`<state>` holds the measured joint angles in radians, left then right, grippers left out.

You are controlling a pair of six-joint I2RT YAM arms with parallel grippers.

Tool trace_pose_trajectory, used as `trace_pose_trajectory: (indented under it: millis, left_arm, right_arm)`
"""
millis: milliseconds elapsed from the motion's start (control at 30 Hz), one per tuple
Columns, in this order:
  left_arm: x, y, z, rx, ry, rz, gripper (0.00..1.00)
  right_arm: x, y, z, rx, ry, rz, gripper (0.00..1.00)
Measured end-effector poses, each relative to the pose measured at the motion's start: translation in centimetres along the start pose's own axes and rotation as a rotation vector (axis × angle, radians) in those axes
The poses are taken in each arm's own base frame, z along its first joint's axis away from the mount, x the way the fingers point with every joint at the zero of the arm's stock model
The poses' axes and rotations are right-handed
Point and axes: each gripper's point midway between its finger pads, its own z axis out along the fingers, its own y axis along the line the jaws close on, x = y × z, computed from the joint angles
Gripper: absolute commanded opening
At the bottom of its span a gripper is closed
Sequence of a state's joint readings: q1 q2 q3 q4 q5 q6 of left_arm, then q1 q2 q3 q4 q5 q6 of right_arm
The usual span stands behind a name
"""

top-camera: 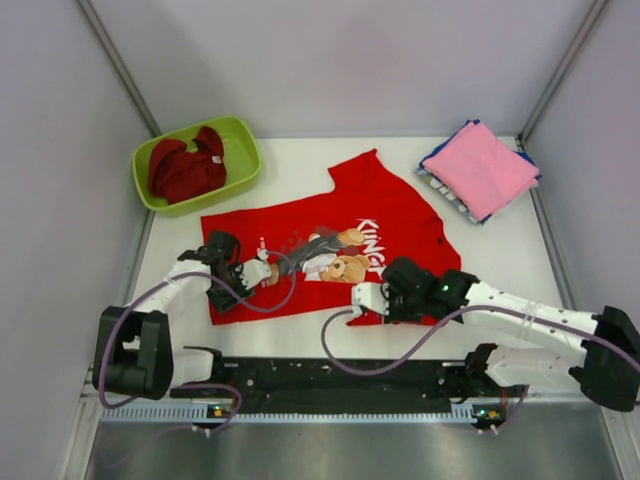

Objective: Fold and stack the t-shirts

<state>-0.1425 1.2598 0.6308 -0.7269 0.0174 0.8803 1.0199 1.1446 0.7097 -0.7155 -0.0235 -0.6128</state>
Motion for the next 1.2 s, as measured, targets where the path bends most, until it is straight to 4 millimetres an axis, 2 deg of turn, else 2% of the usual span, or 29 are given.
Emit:
trace_pose_trajectory:
  millis: [100, 233, 267, 367, 533, 667, 767, 833, 1033, 1200]
  left_arm:
    - [-0.2, 0.1, 0.2, 0.009, 0.006, -0.016, 0.2]
    - [-0.5, 0.6, 0.1, 0.004, 0.006, -0.028, 0.02]
    - [-0.6, 0.7, 0.0, 0.001, 0.005, -0.032, 0.0]
    - [-0.8, 1.0, -0.2, -0.01, 0.001, -0.039, 0.0]
    - [-1.0, 1.3, -0.4, -0.018, -0.005, -0.046, 0.0]
    - [-1.0, 1.3, -0.4, -0.018, -0.002, -0.053, 0.0]
    - [-0.9, 1.3, -0.4, -0.024, 0.004, -0.058, 0.0]
    - [-0.8, 1.4, -0.4, -0.028, 0.009, -0.062, 0.07]
    - [-0.4, 1.7, -0.5, -0.046, 0.032, -0.077, 0.39]
    - [-0.3, 2.8, -0.6, -0.095, 0.05, -0.096, 0.49]
  right_arm:
    - [0.6, -3.3, -1.5, 0.113, -0.037, 0.081, 0.0]
    - [2.5, -7.6, -2.5, 0.239, -0.029, 0.184, 0.0]
    - [2.9, -8.8, -2.8, 0.27, -0.027, 0.208, 0.0]
    - [3.8, -12.3, -3.7, 0.358, -0.023, 0.264, 0.0]
    - [5.2, -19.4, -5.6, 0.541, -0.036, 0.32, 0.0]
    - [6.0, -22.5, -5.6, 0.601, -0.033, 0.306, 0.0]
    - [6.7, -23.4, -4.7, 0.601, -0.016, 0.279, 0.0]
    - [6.9, -23.9, -3.9, 0.59, -0.011, 0.256, 0.0]
    - [6.1, -24.0, -2.7, 0.551, -0.048, 0.193, 0.0]
    - [5.5, -24.1, -2.6, 0.54, -0.073, 0.17, 0.0]
